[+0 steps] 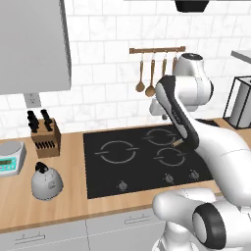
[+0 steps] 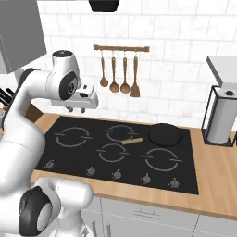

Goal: Pick the kettle from the counter and place it on a stove burner. Then turn the burner on.

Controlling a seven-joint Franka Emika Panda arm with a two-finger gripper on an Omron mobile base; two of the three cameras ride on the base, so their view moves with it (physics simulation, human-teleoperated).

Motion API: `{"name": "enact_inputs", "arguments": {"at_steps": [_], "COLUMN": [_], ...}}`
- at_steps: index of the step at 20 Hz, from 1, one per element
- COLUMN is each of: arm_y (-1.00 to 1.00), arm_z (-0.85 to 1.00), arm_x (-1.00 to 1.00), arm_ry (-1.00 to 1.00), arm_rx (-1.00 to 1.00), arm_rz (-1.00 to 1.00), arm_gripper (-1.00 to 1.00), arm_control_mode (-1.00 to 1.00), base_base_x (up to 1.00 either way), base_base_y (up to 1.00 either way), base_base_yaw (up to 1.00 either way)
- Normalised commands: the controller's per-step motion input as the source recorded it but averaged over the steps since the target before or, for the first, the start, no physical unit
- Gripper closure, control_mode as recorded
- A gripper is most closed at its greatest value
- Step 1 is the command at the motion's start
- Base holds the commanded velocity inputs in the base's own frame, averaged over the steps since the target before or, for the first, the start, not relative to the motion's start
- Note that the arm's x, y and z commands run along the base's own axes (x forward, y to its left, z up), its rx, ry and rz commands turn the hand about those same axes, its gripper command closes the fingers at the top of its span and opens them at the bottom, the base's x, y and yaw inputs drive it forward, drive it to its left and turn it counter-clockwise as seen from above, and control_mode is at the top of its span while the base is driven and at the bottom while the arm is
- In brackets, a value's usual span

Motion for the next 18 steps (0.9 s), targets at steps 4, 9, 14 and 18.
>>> {"name": "enact_inputs", "arguments": {"at_steps": [4, 9, 14, 18], "arm_y": [0.29, 0.79, 0.86, 1.0], "arm_z": [0.0, -0.02, -0.13, -0.2], "arm_x": [-0.28, -0.59, -0.43, -0.11], "arm_ry": [0.0, -0.07, -0.03, 0.0], "arm_rx": [0.0, -0.02, 0.0, 0.0], "arm_rz": [0.0, 0.03, 0.08, 0.09], "arm_gripper": [-1.0, -1.0, -1.0, -1.0], "arm_control_mode": [-1.0, -1.0, -1.0, -1.0], "base_base_x": [0.0, 0.0, 0.0, 0.0], "base_base_y": [0.0, 0.0, 0.0, 0.0], "base_base_yaw": [0.0, 0.0, 0.0, 0.0]}}
